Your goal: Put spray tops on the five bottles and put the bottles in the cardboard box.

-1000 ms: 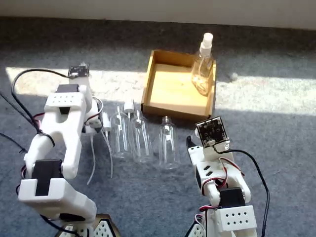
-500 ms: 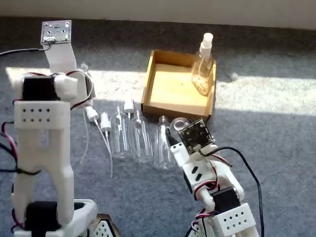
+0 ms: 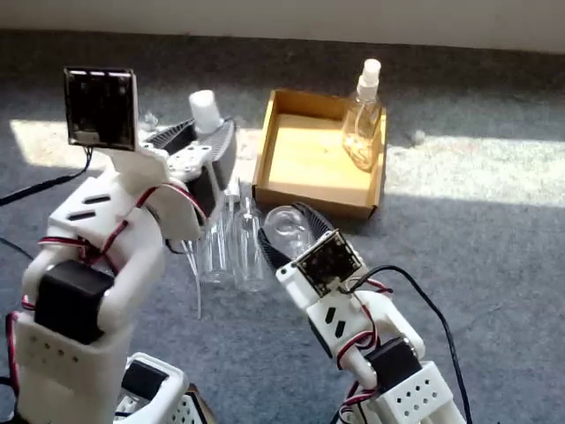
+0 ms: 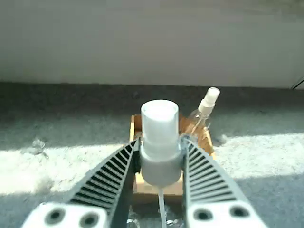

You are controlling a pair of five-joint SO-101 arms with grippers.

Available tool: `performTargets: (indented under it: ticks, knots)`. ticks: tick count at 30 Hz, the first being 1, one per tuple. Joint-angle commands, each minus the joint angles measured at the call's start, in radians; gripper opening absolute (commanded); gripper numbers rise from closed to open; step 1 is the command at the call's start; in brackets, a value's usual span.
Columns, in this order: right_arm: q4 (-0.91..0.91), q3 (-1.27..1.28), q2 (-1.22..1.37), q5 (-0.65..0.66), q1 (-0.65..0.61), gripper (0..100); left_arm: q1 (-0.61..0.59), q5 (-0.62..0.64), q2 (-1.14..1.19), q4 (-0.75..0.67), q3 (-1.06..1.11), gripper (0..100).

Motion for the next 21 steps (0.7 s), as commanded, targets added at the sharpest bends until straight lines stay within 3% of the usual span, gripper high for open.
performTargets:
  ticks: [1,5,11,21]
  knots:
    - [0.127,-0.058,-0.001,-0.06,0.064,0.4,0.124,0.017,-0.084,-0.233,0.065,0]
    - [0.208,-0.059,-0.002,-0.155,0.054,0.4,0.151,0.023,-0.122,-0.377,0.17,0]
    - [0.209,-0.059,-0.007,-0.164,0.007,0.4,0.186,0.025,-0.185,-0.555,0.32,0]
    - [0.208,-0.058,-0.002,-0.164,-0.01,0.4,0.252,0.023,-0.288,-0.583,0.463,0]
